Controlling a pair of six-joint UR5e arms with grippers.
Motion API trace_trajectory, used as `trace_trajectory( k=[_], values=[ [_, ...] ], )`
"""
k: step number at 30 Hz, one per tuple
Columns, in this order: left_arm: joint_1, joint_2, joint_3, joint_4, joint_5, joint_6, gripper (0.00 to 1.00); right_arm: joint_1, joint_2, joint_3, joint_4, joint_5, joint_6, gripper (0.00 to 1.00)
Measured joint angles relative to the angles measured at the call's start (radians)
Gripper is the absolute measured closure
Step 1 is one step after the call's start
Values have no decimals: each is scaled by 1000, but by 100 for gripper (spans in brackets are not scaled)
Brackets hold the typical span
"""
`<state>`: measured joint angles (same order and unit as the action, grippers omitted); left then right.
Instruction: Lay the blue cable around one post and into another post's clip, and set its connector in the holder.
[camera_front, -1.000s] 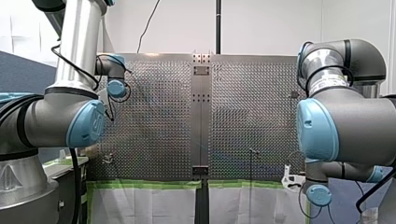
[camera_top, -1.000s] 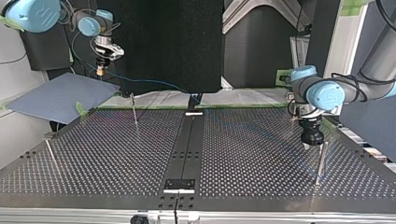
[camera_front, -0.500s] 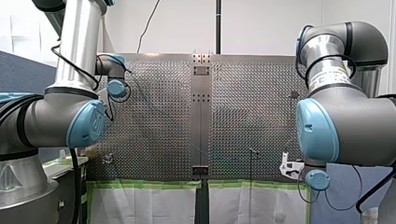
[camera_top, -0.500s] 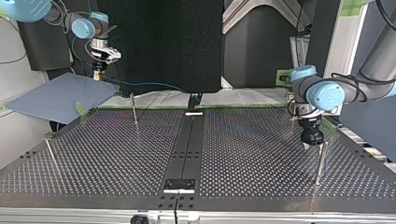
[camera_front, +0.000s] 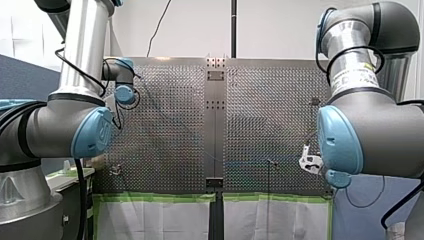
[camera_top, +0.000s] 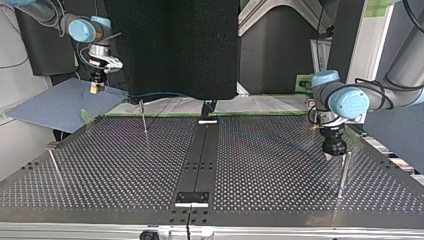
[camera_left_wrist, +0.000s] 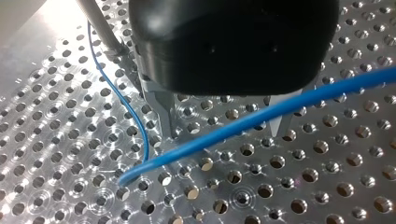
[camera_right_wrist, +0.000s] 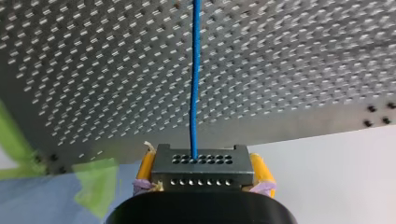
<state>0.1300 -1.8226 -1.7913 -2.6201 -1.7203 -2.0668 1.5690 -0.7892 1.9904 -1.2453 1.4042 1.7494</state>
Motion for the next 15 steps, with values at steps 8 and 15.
trace_trajectory(
  k=[8,15],
  values=[
    [0,0,-1,0,9,-31,0,10,-64,28,-29,-24,11,100],
    [7,1,-1,4,51,-90,0,13,-80,33,-37,-29,18,100]
  ],
)
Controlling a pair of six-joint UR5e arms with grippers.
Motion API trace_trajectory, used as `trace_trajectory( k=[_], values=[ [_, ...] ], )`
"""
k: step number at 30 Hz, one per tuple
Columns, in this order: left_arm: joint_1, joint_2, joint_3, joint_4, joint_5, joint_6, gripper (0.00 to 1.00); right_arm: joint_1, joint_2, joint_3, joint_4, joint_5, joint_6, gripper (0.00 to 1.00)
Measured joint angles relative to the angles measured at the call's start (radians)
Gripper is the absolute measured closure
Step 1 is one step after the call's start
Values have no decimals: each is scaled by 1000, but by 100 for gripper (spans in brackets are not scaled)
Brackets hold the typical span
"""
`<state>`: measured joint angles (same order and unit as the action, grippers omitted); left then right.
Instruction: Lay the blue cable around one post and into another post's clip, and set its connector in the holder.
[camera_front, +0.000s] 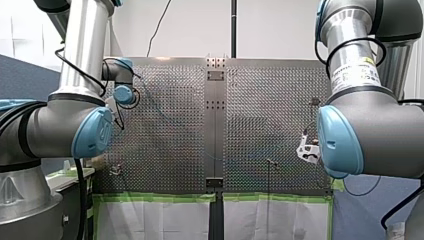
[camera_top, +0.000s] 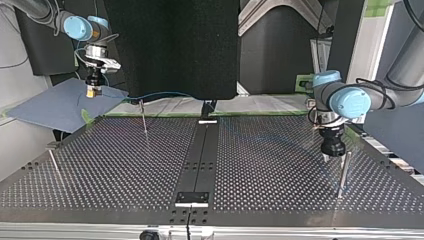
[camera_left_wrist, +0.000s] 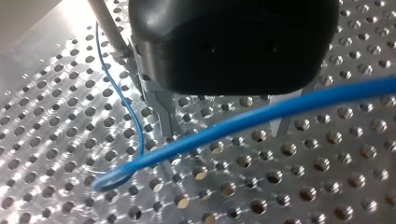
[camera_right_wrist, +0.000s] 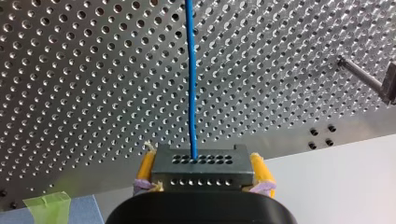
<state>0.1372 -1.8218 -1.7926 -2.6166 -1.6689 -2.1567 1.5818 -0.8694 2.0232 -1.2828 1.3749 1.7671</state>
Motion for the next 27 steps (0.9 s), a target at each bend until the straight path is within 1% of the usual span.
trace_trajectory(
  k=[5,9,12,18,24,27],
  values=[
    [-3,2,0,-31,13,-47,0,0,1,0,-1,0,8,100],
    [-5,18,-2,-63,6,-79,0,0,1,0,1,1,11,100],
    [-5,40,-9,-85,1,-92,0,0,2,0,2,1,11,100],
    [-3,89,-41,-101,2,-92,0,0,2,0,3,2,13,100],
    [-7,131,-75,-115,37,-69,0,1,2,0,5,4,19,100],
    [-4,154,-98,-114,48,-70,0,1,2,0,5,4,22,100]
  ],
)
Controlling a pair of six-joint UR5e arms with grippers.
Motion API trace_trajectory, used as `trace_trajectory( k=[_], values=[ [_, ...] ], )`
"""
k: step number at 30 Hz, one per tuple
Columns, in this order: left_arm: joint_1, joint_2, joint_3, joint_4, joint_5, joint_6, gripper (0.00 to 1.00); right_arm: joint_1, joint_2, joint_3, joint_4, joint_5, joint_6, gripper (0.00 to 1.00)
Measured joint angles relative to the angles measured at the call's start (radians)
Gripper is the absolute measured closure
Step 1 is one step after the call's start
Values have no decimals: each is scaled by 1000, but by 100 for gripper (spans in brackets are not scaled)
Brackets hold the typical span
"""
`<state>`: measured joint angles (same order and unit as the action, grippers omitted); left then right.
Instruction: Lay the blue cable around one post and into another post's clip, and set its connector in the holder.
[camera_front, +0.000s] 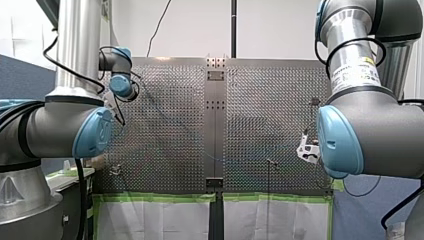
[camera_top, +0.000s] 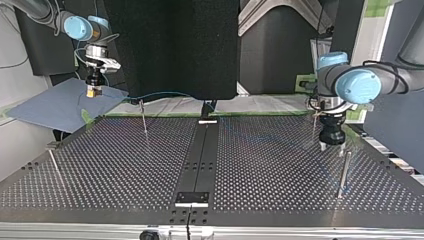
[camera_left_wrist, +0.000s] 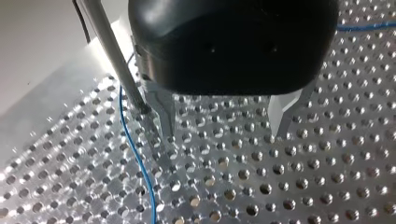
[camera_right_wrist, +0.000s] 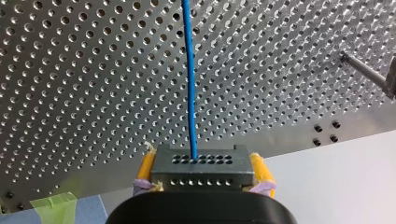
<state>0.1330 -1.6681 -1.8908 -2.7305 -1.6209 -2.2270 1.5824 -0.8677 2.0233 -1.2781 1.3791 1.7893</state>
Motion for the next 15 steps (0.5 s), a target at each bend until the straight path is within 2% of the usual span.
trace_trajectory(
  k=[7,15],
  values=[
    [16,52,-50,-14,5,6,0,0,0,0,0,0,11,100],
    [42,122,-62,-80,-20,70,0,0,0,0,0,1,31,100]
  ],
)
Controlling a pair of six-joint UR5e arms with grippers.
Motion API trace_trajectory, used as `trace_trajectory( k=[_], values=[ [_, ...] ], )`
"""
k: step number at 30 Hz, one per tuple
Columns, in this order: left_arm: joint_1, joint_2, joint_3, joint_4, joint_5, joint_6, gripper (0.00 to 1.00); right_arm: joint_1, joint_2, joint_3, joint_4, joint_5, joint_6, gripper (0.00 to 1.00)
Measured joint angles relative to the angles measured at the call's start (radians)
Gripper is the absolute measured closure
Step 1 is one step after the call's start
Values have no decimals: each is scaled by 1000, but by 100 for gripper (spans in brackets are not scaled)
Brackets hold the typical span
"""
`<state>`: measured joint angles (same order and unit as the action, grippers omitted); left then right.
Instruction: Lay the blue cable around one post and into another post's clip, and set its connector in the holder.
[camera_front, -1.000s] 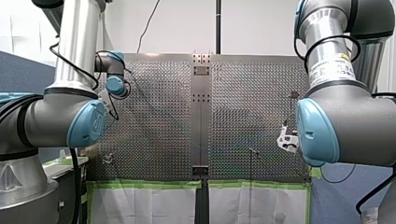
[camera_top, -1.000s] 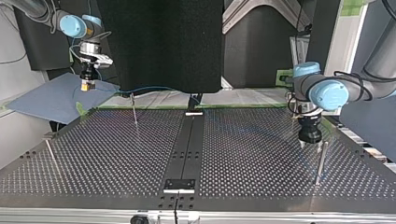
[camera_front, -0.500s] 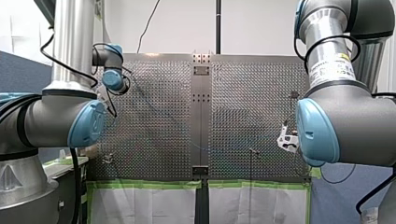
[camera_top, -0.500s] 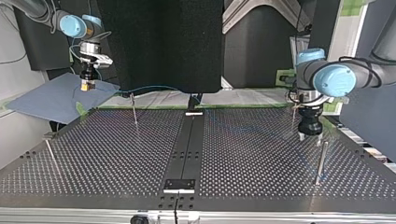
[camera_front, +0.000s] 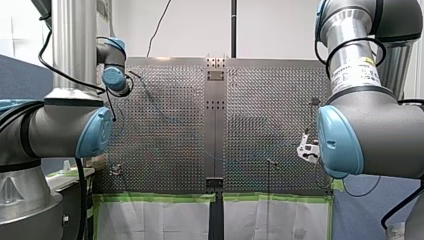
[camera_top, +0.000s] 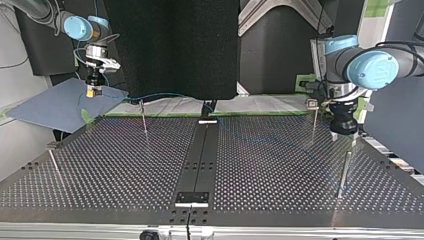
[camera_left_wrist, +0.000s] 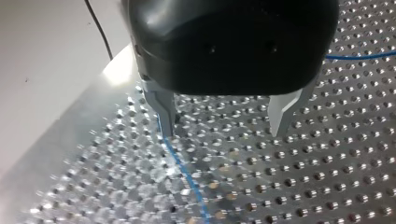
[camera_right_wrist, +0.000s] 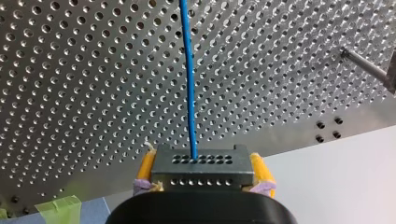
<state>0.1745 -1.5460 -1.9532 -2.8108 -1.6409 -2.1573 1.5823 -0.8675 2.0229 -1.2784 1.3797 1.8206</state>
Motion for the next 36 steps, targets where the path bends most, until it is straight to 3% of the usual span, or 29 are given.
trace_trajectory(
  k=[8,19,24,29,36],
  values=[
    [21,67,37,-67,-20,67,0,0,0,0,2,1,5,100],
    [26,164,133,-164,-111,164,0,0,0,1,2,1,5,100],
    [17,210,179,-210,-156,210,0,0,0,0,2,1,5,100],
    [1,247,220,-251,-161,251,0,0,0,0,2,2,6,100],
    [-32,237,286,-317,-186,317,0,0,0,0,2,2,8,100]
  ],
)
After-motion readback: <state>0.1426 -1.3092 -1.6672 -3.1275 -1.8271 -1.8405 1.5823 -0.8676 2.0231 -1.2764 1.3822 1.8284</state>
